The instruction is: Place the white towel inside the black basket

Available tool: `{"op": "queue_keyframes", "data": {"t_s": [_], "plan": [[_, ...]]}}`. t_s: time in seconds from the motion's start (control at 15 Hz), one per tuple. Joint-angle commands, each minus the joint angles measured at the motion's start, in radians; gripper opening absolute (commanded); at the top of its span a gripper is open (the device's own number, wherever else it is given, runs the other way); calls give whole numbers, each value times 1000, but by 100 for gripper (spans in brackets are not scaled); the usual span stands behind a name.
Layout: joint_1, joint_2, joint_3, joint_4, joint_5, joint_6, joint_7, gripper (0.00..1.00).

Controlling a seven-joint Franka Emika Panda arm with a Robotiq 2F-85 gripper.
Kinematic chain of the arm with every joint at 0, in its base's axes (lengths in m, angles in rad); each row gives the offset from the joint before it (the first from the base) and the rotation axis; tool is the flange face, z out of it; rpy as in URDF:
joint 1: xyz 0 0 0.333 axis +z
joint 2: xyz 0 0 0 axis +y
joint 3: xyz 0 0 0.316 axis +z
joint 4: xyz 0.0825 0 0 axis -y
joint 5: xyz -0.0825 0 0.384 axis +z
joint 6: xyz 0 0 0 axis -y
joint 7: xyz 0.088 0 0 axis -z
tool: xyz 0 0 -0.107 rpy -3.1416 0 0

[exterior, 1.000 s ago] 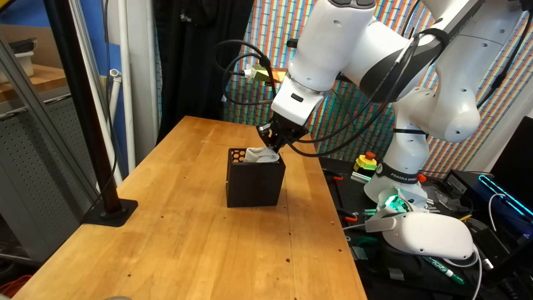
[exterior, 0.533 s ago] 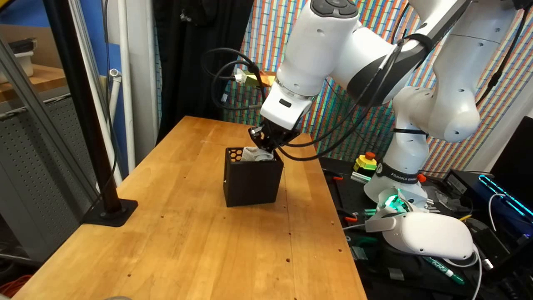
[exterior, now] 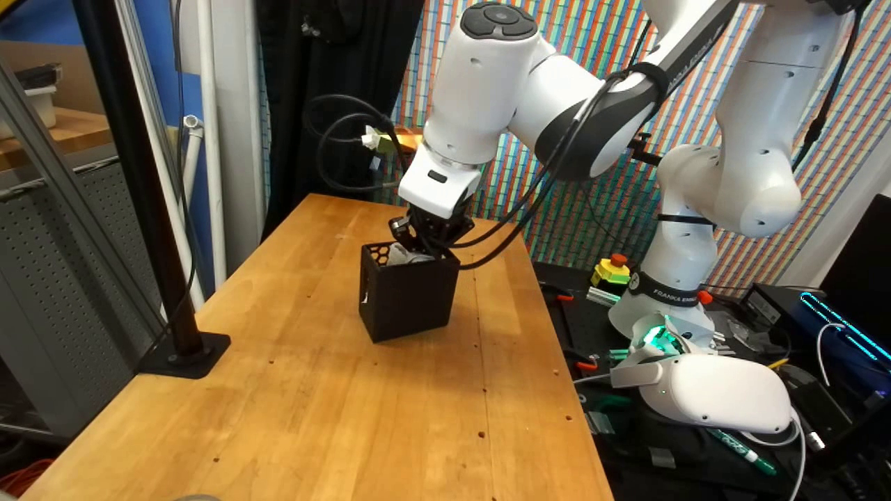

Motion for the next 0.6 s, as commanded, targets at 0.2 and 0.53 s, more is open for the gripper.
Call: {"op": "queue_keyframes", "data": {"t_s": [0.2,0.53], "plan": [[-49,106,-9,71,121,65,-190,9],[-108,161,-12,68,313,76,-375,9]]}}
